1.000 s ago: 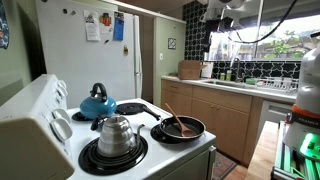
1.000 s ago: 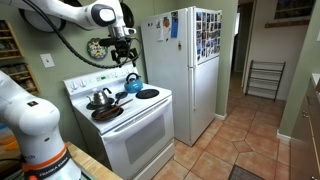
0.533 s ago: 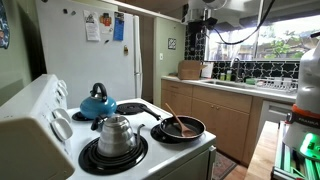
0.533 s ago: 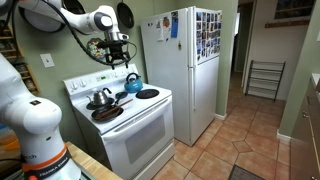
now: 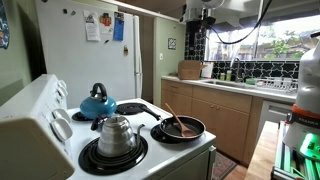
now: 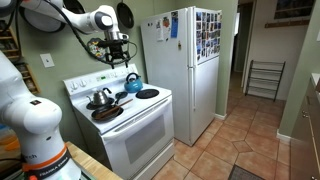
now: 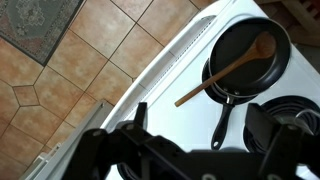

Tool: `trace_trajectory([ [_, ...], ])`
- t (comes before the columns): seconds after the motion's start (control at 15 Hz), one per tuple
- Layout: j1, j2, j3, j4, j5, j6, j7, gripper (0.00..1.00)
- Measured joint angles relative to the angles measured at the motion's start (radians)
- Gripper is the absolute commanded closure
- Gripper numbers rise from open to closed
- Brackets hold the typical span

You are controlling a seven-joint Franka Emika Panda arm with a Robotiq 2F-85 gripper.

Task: Move the pan from the left plate to the right plate

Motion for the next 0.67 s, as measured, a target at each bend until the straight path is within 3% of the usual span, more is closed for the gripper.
trace_trajectory([
  [0.27, 0.005, 0.016, 0.017, 0.003, 0.001, 0.0, -0.001, 0.0],
  [0.67, 0.057, 0.133, 0.108, 0.004, 0.056, -0.002, 0.058, 0.0],
])
